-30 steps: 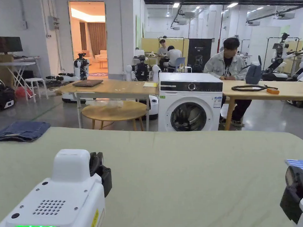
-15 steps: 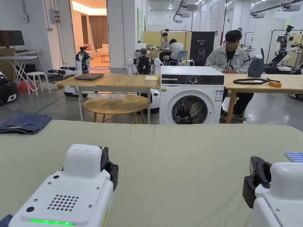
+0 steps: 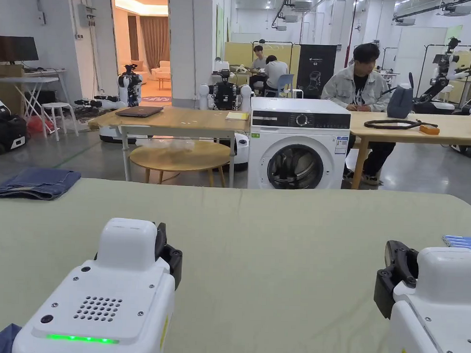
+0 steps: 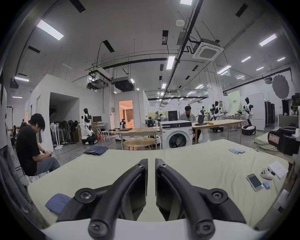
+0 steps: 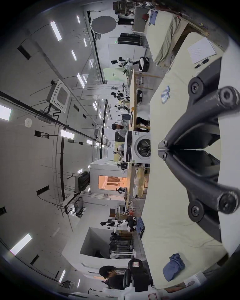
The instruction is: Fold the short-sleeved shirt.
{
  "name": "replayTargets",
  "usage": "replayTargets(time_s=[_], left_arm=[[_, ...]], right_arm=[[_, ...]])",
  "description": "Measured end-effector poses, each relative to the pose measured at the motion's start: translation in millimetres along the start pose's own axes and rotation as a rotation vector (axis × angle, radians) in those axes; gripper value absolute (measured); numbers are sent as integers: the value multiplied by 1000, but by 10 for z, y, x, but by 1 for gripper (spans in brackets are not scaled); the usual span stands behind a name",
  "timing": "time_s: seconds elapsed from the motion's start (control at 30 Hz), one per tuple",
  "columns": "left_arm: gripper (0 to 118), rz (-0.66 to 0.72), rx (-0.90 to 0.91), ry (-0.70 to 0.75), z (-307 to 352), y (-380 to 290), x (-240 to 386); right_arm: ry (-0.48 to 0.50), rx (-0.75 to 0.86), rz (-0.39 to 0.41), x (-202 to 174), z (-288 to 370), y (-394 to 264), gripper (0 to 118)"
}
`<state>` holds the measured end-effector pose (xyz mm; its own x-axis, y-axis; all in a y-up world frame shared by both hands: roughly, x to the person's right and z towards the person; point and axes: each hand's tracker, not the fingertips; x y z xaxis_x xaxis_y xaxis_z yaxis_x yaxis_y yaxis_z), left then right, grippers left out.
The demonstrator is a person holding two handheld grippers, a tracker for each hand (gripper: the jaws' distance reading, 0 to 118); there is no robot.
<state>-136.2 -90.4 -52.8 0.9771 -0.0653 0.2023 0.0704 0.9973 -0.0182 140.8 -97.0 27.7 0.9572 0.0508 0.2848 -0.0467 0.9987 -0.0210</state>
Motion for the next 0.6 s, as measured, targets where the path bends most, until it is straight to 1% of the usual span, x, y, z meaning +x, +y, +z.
replayTargets(time_s=[0.3,0.6], left_arm=[[4,-29,-4,-1,-16,-38,8],[4,-9,-15,2,-23,-43,-42]], right_arm=[[13,-1,19,-53,-12,13,0],[18,-11,17,-67,-22,-6,0]])
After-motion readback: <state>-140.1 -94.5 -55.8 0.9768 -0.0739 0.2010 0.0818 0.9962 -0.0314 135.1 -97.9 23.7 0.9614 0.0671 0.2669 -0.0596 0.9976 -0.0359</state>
